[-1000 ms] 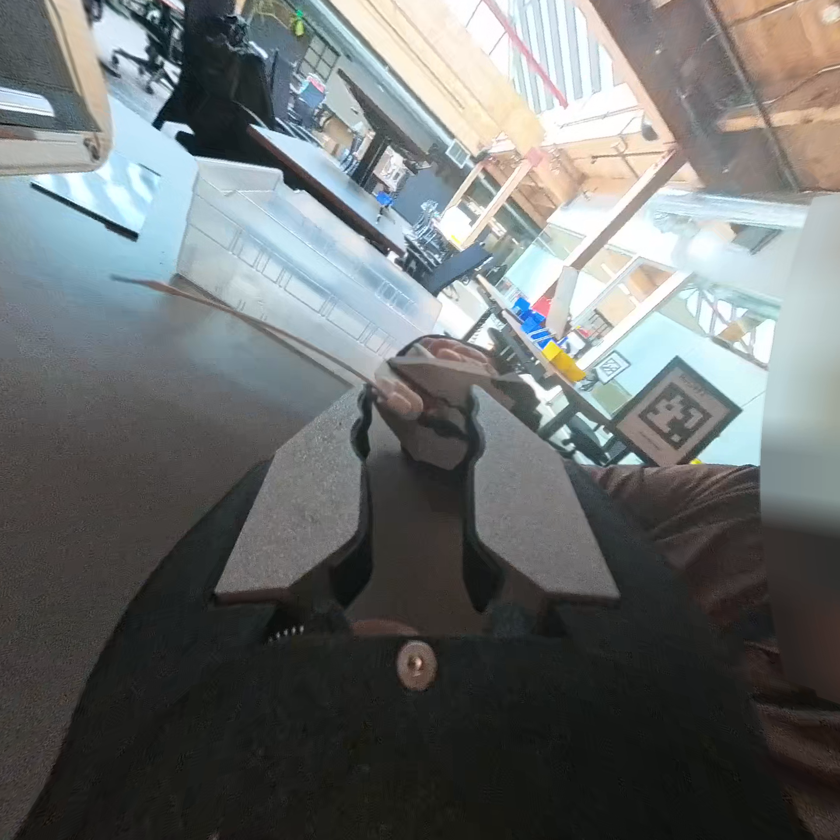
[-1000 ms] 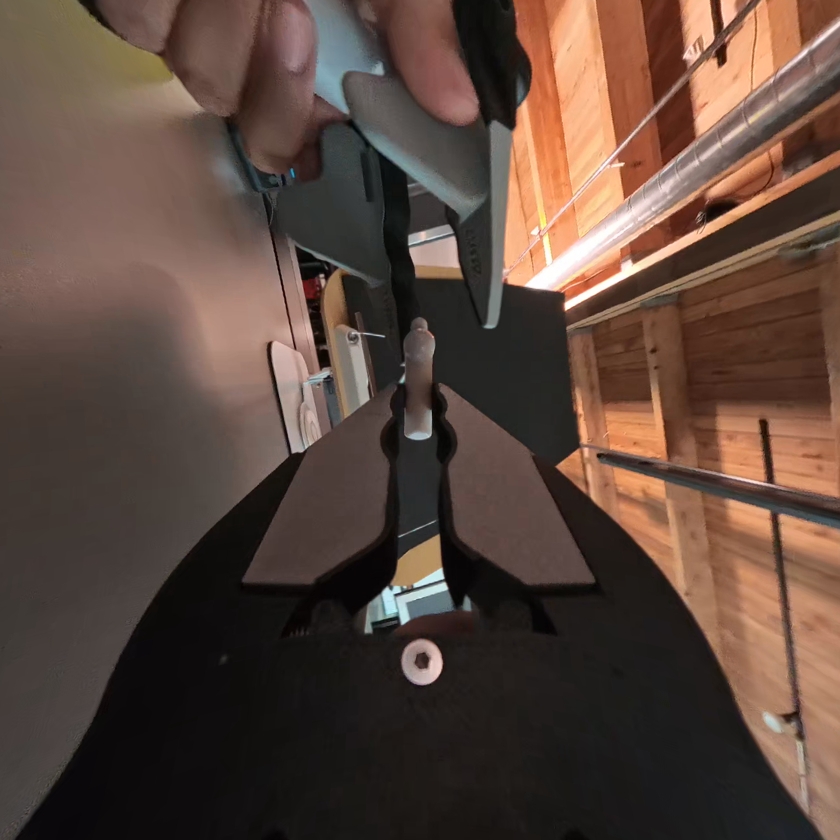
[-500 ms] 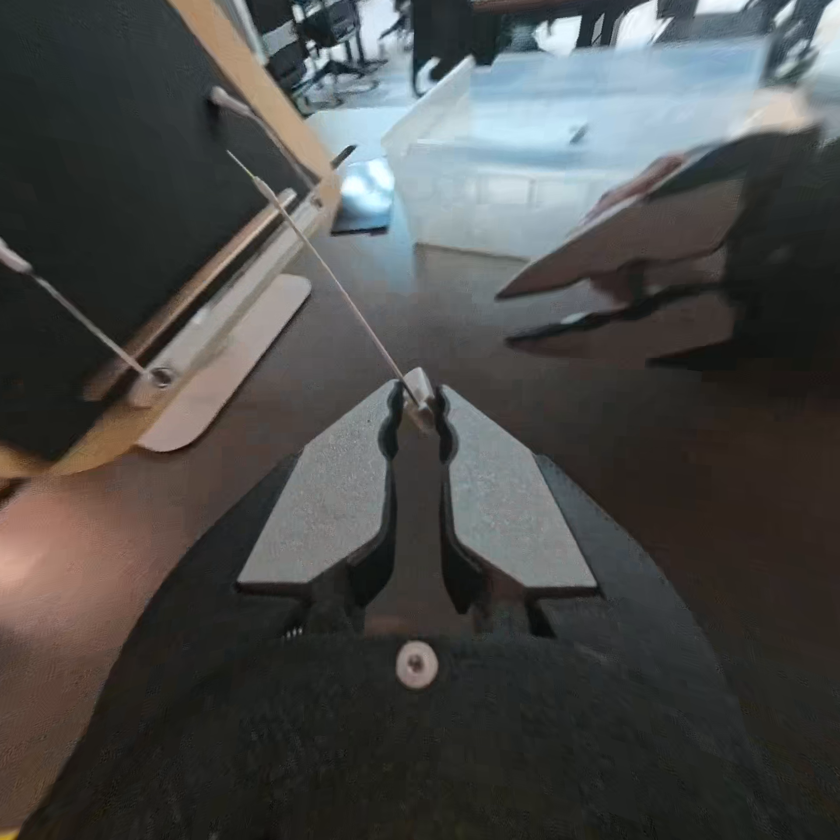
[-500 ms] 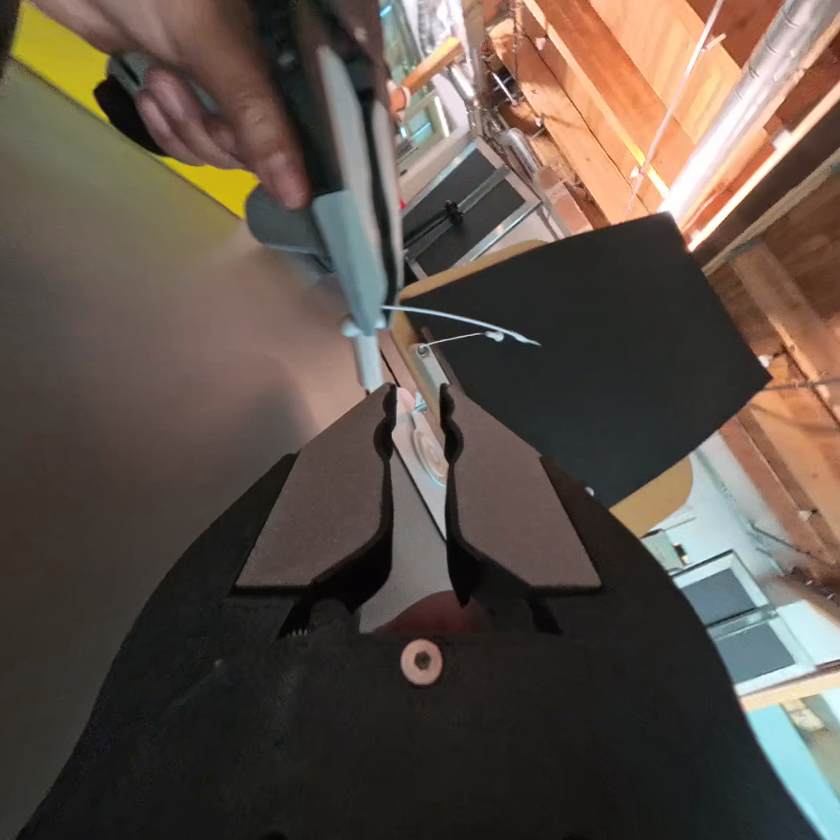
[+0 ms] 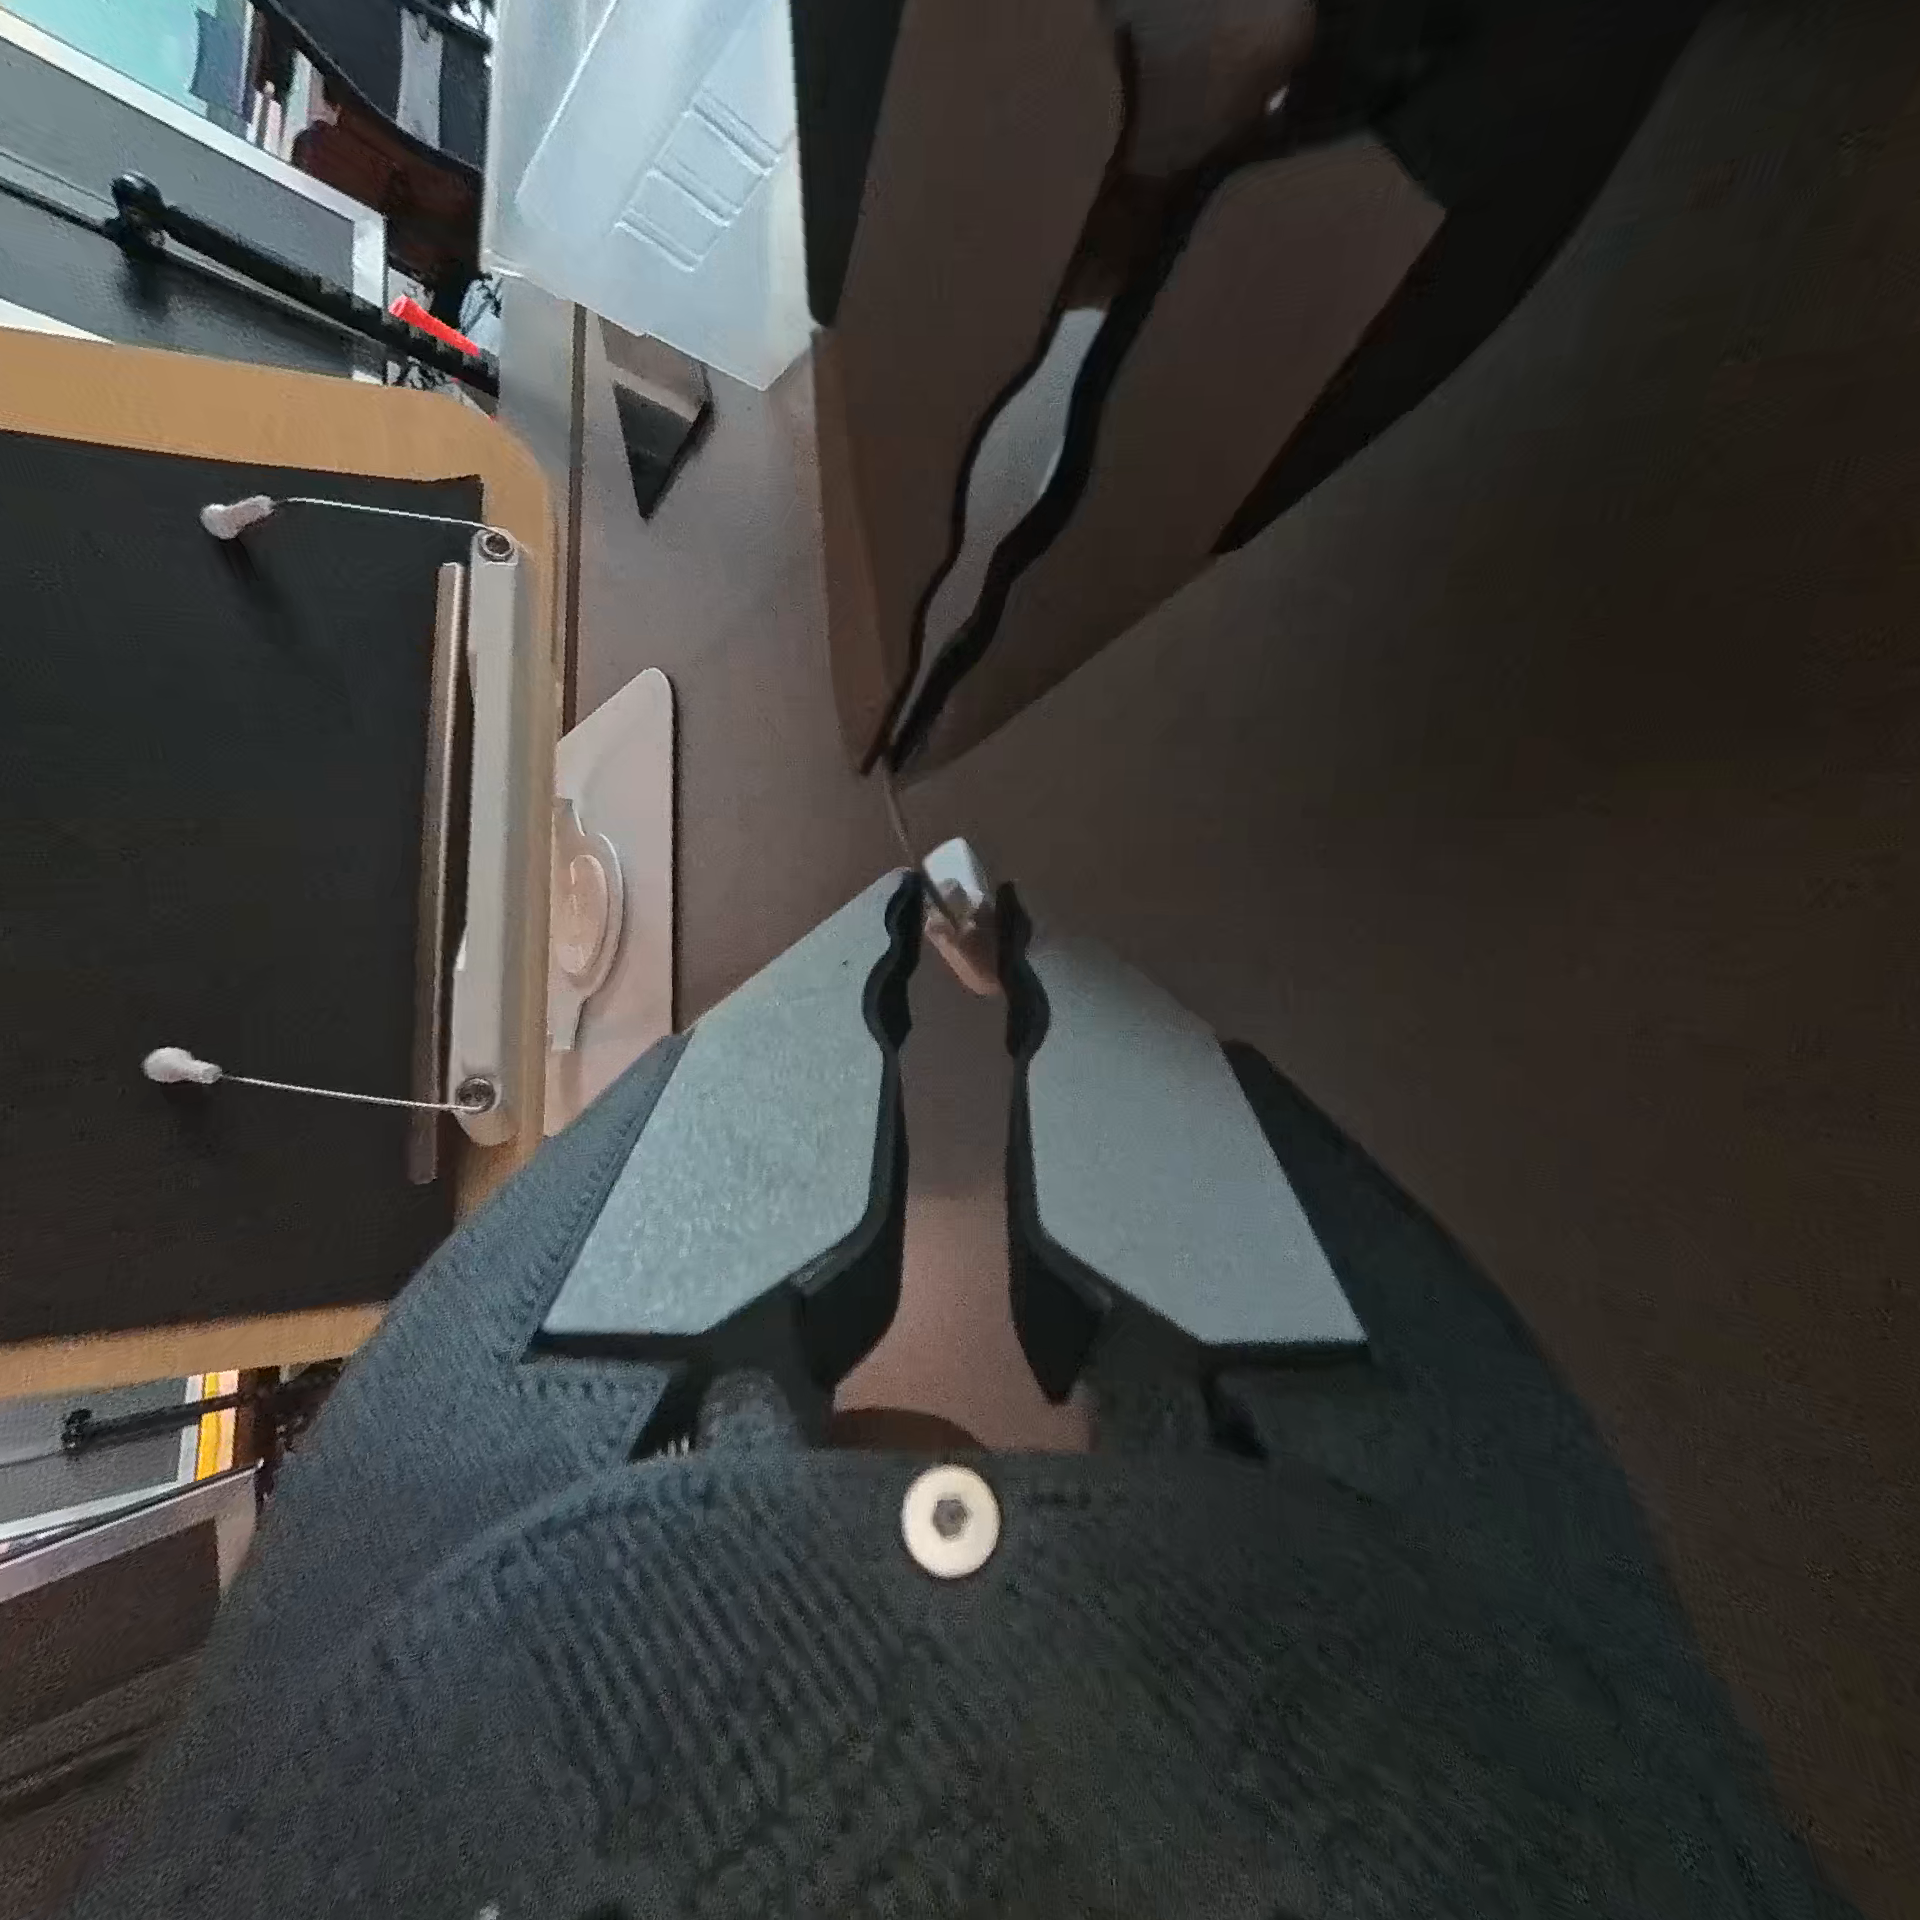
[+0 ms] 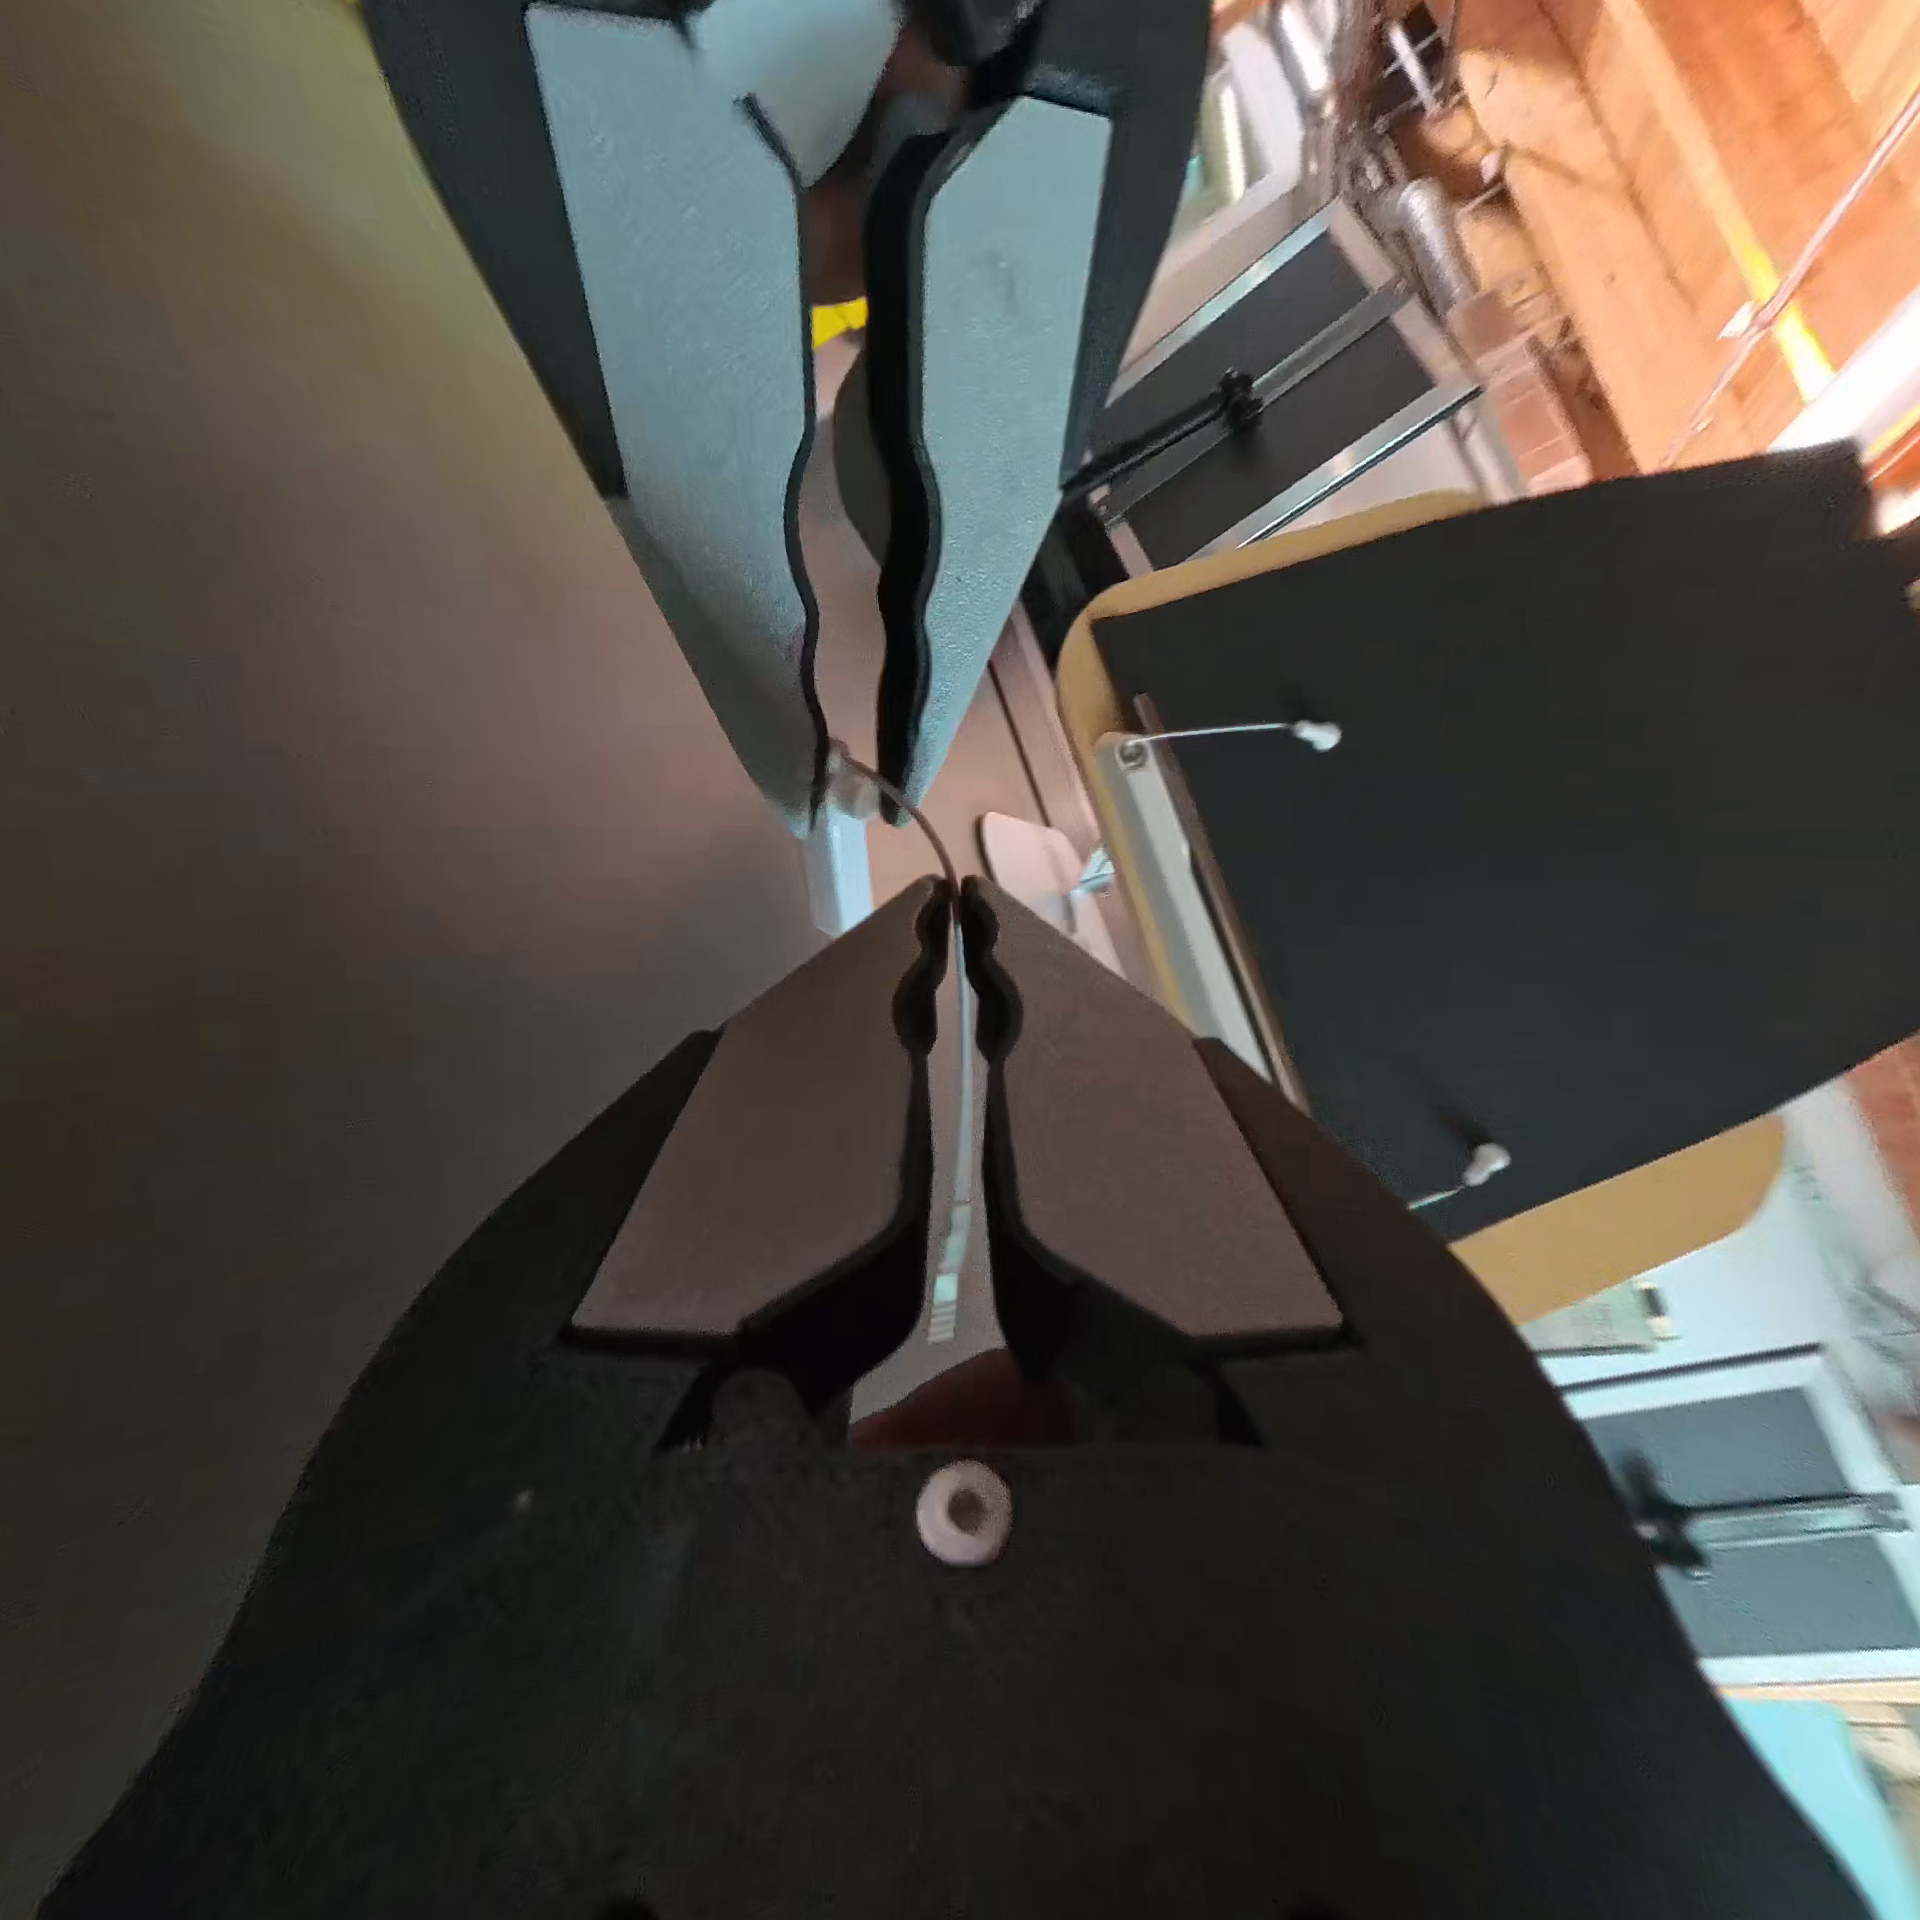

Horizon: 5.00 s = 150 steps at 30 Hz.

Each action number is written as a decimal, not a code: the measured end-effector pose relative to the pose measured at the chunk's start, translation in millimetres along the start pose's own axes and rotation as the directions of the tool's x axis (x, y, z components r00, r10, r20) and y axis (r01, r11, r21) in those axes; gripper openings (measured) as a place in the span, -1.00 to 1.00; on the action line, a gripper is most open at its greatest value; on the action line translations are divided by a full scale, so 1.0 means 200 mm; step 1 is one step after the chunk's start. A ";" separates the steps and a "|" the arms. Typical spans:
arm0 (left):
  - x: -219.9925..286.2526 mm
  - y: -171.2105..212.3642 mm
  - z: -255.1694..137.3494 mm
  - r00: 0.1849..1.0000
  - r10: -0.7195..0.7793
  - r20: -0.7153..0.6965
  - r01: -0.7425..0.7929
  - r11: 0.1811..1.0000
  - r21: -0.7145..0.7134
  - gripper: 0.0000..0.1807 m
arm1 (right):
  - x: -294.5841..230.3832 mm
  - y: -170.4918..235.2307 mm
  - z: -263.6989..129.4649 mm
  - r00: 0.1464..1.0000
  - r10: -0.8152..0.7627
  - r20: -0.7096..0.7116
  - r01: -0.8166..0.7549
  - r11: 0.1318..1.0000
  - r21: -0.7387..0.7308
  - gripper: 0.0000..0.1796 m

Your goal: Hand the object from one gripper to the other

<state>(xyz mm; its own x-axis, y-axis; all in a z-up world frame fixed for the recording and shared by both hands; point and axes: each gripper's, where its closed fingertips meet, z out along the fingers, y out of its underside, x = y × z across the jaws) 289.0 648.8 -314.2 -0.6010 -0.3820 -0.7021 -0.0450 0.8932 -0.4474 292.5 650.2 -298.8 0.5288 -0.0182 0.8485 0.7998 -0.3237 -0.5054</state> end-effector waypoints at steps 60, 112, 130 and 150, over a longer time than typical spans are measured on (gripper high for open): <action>-0.36 0.47 0.07 0.424 -0.876 0.230 0.868 0.465 0.174 -0.37 | 0.30 0.42 0.27 0.581 0.806 -0.110 -0.812 0.565 -0.147 -0.27; -0.23 0.07 -0.24 0.841 -0.122 0.527 0.216 0.969 -0.121 -1.00 | 0.23 0.61 0.26 0.540 0.812 -0.220 -0.827 0.464 -0.317 -0.11; -0.33 -0.08 -0.38 0.750 -0.630 0.201 0.384 0.662 0.643 -1.00 | 0.26 -0.05 0.13 0.482 0.769 0.419 -0.854 0.520 0.028 -0.47; -0.38 0.03 -0.26 0.486 -0.867 -0.107 0.733 0.339 0.589 -0.42 | 0.42 0.00 0.08 0.946 0.035 -0.323 -0.024 0.999 0.037 -1.00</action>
<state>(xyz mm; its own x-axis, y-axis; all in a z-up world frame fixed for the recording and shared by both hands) 293.0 695.8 -234.2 -0.3382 -0.9351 0.1057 0.0143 -0.1174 -0.9930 342.1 664.3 -230.0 0.4364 -0.3338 0.8356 0.7968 -0.2880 -0.5312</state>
